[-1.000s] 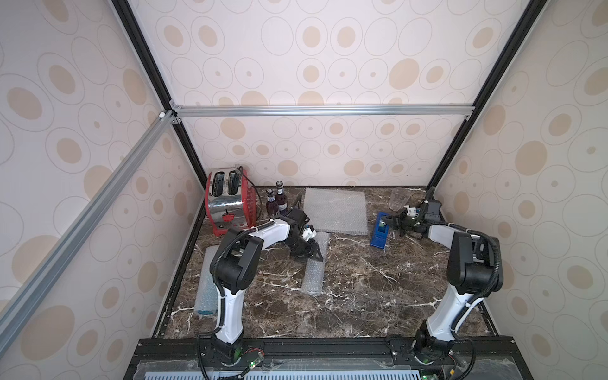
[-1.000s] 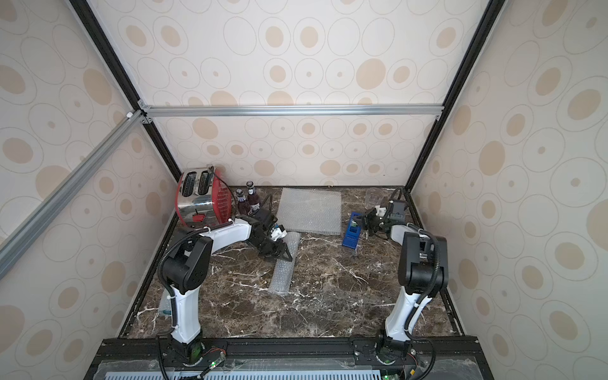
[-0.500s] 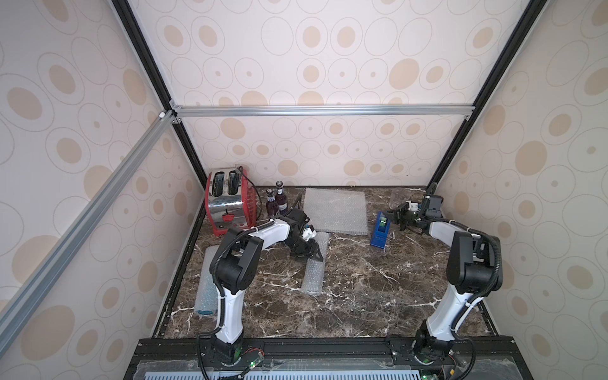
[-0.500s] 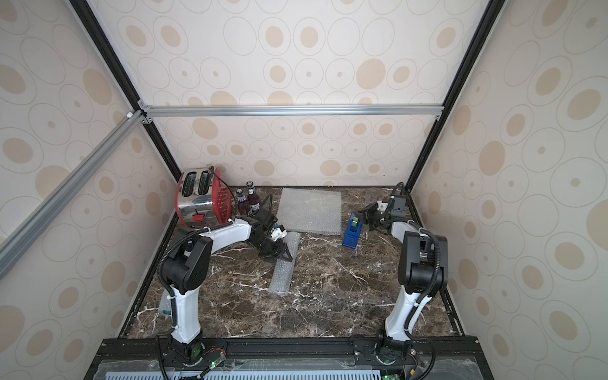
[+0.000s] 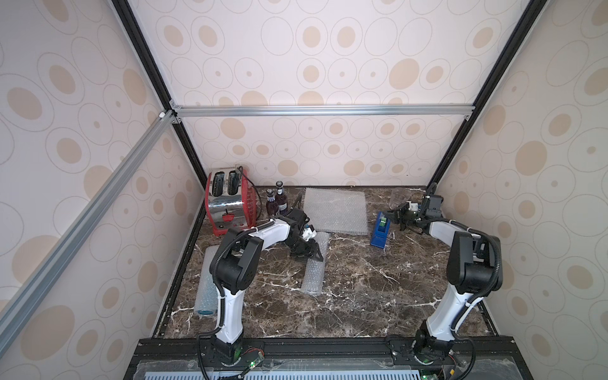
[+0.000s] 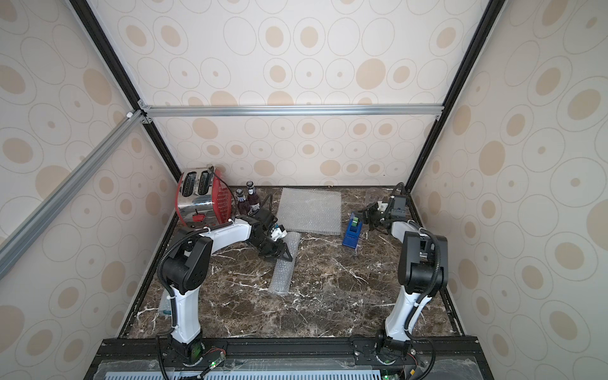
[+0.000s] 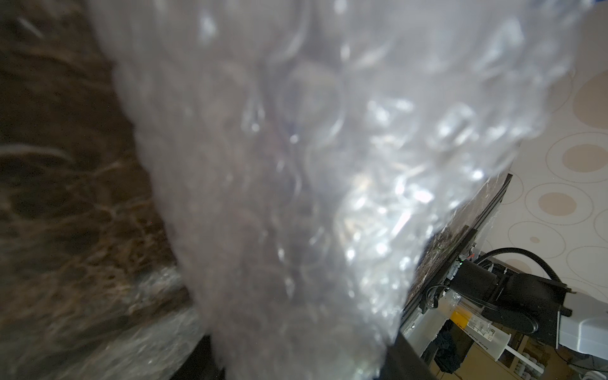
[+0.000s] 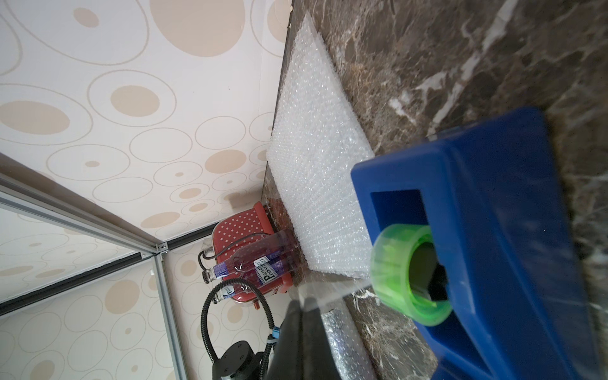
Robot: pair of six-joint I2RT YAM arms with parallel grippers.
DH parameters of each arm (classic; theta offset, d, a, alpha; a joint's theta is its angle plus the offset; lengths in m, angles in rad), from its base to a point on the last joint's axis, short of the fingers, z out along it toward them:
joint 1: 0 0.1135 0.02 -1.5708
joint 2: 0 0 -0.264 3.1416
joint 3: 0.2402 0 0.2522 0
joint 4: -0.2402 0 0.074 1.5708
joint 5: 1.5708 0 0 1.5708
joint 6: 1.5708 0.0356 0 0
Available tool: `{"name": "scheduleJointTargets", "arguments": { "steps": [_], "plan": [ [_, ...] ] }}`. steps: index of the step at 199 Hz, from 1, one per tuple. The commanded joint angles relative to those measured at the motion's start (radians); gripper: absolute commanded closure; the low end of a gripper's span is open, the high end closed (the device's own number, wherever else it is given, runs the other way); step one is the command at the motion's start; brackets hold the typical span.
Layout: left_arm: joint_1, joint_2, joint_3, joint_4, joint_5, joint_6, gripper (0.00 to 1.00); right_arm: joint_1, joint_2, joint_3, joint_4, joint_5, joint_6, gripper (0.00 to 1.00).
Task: Wrap wine bottles in bubble wrap
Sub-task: Tear off the tape using the Tape Cutter.
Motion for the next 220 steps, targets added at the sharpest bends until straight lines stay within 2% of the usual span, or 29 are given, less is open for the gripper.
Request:
{"name": "scheduleJointTargets", "arguments": {
  "steps": [1, 141, 162, 188, 220],
  "plan": [
    [-0.028, 0.054, -0.045, -0.026, -0.110, 0.025, 0.51, 0.002, -0.060, 0.049, 0.033, -0.024, 0.008, 1.00],
    [-0.031, 0.047, -0.050, -0.019, -0.106, 0.019, 0.52, 0.005, -0.108, 0.009, 0.021, -0.010, 0.009, 1.00],
    [-0.033, 0.037, -0.036, -0.035, -0.109, 0.022, 0.52, 0.018, -0.074, -0.057, 0.050, 0.001, 0.015, 1.00],
    [-0.034, 0.043, -0.053, -0.017, -0.105, 0.018, 0.52, 0.020, -0.064, -0.084, 0.171, -0.021, 0.104, 1.00],
    [-0.036, 0.040, -0.044, -0.024, -0.103, 0.016, 0.53, 0.039, -0.078, -0.028, 0.061, 0.003, 0.062, 1.00]
  ]
}}
